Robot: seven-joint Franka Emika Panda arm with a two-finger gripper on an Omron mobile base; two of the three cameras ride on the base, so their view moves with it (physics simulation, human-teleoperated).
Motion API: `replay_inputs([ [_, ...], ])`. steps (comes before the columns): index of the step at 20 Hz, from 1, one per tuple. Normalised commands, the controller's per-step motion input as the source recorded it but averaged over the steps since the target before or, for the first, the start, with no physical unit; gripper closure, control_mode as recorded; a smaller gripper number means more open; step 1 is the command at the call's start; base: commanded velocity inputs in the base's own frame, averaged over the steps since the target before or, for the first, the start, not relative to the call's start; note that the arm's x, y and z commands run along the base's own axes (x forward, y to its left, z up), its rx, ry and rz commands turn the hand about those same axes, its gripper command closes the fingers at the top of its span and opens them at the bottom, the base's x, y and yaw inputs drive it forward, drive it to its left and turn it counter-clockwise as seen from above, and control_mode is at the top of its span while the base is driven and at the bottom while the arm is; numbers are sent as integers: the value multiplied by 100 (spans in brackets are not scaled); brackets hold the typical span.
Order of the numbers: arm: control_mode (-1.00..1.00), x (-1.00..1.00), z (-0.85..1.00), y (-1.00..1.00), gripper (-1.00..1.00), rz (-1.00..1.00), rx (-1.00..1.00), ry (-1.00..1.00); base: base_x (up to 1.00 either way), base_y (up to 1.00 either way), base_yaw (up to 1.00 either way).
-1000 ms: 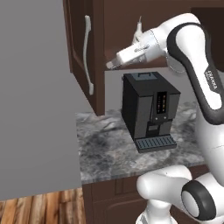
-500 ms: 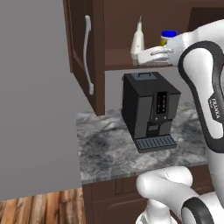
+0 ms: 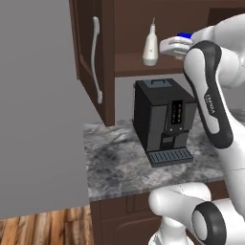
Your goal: Move the oil and vinegar bottle and mayonnaise from the cabinet to the dining counter.
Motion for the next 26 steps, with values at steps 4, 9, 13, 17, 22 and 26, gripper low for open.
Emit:
replay_inputs([
  [4,-100,39,7,-37,-100,-25,-3,0,0,0,0],
  [9,-100,38,0,-13,-100,-16,-3,0,0,0,0],
  [13,-100,47,0,1,-100,-7,-1,0,0,0,0],
  [17,-100,66,0,0,-100,-6,-3,0,0,0,0],
  [22,-100,65,4,4,-100,-6,-5,0,0,0,0],
  [26,-100,56,5,6,-100,-5,-4,0,0,0,0],
])
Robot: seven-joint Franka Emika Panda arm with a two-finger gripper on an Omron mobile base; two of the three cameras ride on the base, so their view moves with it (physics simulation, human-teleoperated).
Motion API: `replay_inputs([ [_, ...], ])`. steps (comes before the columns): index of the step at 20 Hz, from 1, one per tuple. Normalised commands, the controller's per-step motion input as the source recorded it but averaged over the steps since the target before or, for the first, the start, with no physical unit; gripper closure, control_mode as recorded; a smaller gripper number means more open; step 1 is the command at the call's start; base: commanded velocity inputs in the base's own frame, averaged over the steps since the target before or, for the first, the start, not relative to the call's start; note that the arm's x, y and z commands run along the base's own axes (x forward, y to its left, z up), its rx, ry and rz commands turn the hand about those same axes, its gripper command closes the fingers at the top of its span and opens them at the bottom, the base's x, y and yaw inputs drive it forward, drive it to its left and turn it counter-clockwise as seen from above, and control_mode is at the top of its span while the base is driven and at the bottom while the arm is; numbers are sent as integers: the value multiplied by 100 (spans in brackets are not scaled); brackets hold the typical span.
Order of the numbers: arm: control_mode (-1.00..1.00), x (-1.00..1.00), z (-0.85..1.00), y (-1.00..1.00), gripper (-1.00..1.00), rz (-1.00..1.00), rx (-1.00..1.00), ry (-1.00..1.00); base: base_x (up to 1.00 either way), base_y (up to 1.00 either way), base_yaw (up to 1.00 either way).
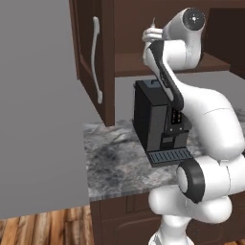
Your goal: Move the oil and vinegar bottle and mayonnaise from the cabinet to the dining counter.
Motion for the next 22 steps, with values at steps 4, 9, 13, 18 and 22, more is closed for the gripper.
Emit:
replay_inputs([
  [4,-100,57,1,1,-100,-5,-4,4,0,0,0],
  [9,-100,55,0,0,-100,-5,-3,6,0,0,0],
  [13,-100,54,0,0,-100,-4,-3,5,0,0,0],
  [18,-100,39,0,0,-100,-2,-2,2,0,0,0],
  [22,-100,37,0,0,-100,0,0,0,0,0,0],
])
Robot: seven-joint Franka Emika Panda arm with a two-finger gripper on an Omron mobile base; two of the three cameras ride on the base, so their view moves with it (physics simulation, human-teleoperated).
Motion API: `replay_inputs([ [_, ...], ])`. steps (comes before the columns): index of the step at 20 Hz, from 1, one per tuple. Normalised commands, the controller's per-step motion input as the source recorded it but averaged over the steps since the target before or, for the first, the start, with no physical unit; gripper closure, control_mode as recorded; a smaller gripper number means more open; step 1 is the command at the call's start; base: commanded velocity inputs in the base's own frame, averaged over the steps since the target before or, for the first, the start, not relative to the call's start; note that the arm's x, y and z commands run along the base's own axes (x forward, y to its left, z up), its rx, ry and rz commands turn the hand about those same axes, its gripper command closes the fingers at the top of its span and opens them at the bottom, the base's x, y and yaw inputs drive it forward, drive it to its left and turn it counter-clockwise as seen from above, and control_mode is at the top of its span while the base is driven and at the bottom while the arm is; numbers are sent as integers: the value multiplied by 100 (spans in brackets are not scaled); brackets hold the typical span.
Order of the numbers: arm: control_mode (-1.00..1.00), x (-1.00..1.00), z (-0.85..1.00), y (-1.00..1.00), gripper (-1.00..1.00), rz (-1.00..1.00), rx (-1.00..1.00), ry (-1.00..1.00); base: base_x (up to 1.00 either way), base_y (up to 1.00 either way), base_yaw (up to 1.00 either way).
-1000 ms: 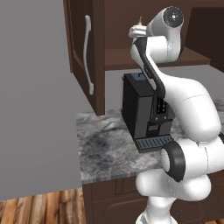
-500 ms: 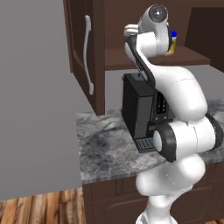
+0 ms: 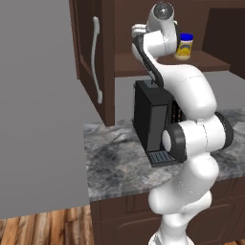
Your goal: Move the oil and vinegar bottle and mayonnaise from the cabinet to the dining counter.
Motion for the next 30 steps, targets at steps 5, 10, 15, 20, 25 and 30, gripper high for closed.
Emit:
replay_inputs([
  [5,-100,33,0,-2,-100,0,0,1,0,0,0],
  [10,-100,26,-2,-14,-100,-2,0,0,0,0,0],
  [15,-100,7,-1,-2,100,-2,-2,0,0,0,0],
  [20,-100,-22,0,-1,100,0,0,-2,0,0,0],
  [25,-100,-92,-1,0,100,0,0,-15,0,0,0],
  [30,-100,-100,-7,0,100,0,0,-21,0,0,0],
])
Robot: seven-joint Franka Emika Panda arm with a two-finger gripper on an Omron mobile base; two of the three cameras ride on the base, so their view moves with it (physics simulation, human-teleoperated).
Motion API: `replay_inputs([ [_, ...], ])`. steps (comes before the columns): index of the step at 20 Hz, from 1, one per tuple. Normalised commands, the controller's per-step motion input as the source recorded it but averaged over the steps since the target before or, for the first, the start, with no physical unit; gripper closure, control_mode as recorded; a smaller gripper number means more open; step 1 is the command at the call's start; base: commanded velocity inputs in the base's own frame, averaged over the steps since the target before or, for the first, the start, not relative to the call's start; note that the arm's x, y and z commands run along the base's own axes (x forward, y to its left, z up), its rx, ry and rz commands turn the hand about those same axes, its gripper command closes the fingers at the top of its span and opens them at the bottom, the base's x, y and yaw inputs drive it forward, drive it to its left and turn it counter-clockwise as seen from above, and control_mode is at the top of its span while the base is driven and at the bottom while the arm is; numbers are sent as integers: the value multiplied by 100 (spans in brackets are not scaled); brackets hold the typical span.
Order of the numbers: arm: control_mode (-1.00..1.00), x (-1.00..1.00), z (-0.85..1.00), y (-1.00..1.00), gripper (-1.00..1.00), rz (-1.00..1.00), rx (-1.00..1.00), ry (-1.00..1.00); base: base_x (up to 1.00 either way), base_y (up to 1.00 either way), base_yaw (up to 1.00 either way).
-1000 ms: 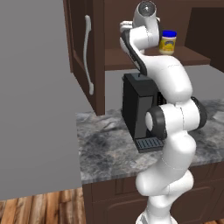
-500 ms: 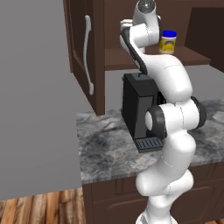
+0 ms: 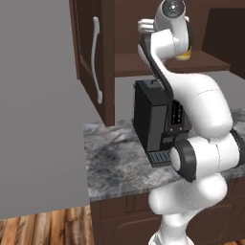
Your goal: Move the oil and vinegar bottle and mayonnaise from the cabinet to the dining counter.
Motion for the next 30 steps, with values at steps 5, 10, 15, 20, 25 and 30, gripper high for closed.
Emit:
replay_inputs([
  [5,-100,-100,2,0,100,0,0,-15,0,0,0],
  [10,-100,-100,13,0,100,0,0,-1,0,0,0],
  [15,-100,-100,0,-2,100,0,0,0,0,0,0],
  [20,-100,-100,-4,-3,100,0,0,5,0,0,0],
  [25,-100,-99,-14,-5,100,0,0,16,0,0,0],
  [30,-100,-44,-34,0,100,0,0,29,0,0,0],
])
